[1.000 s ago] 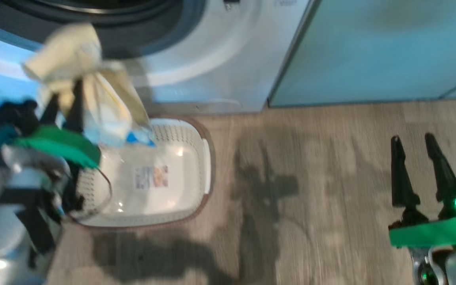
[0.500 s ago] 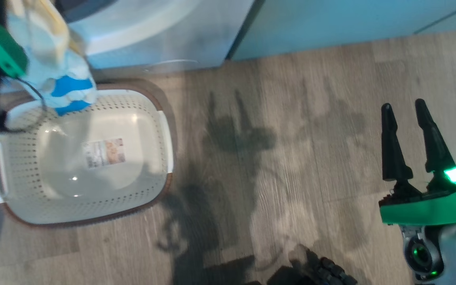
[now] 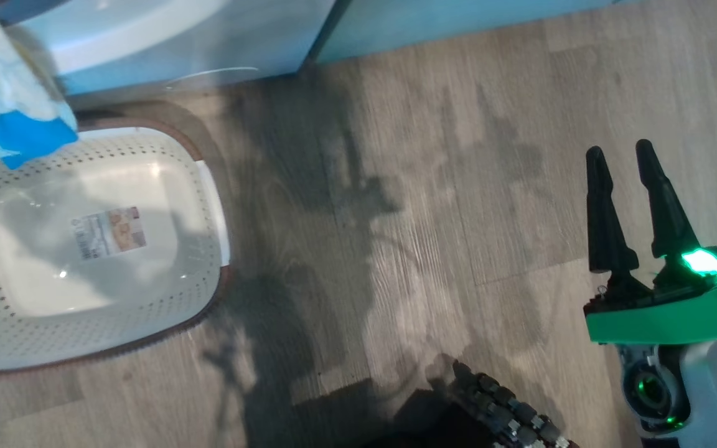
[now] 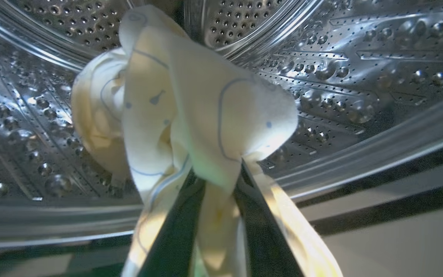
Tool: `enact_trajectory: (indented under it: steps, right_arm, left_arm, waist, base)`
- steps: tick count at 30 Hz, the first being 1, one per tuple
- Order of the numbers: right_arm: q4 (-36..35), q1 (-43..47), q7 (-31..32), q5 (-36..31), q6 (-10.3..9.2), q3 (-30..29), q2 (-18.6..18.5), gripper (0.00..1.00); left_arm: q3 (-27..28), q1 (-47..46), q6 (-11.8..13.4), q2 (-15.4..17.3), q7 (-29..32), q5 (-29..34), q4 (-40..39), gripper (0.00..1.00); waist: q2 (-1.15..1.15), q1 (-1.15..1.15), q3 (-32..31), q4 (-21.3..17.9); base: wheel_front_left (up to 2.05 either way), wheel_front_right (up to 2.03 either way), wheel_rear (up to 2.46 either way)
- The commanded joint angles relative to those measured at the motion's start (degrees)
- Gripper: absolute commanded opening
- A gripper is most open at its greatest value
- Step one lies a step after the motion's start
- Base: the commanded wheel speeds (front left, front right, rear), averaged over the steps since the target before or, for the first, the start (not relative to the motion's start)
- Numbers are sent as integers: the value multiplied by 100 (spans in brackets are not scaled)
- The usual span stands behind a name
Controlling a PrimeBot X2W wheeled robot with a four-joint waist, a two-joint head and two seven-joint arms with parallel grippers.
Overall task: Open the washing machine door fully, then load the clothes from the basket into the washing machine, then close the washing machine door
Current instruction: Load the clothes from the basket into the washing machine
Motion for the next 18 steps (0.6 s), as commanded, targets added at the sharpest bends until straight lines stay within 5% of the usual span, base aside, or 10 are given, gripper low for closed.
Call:
enact_trajectory:
  steps: [1,10,18]
  right_arm:
    - [-186,-12,-38,55,-16,124,-33,100]
    - [-209,-28,-38,125,-16,215,-33,100]
    - [-209,-81,-38,270,-16,335,-33,100]
  left_arm:
    - [231,-354,3,417,35,31,-113,0]
    - [250,-985,180,662,-215,318,326,0]
    - [156,-1711,407,781,-1547,913,572,0]
  waist:
    - [0,0,94,-113]
    - [0,0,287,-319]
    - [0,0,425,-518]
  base:
    - [0,0,0]
    - [0,0,0]
    - [0,0,0]
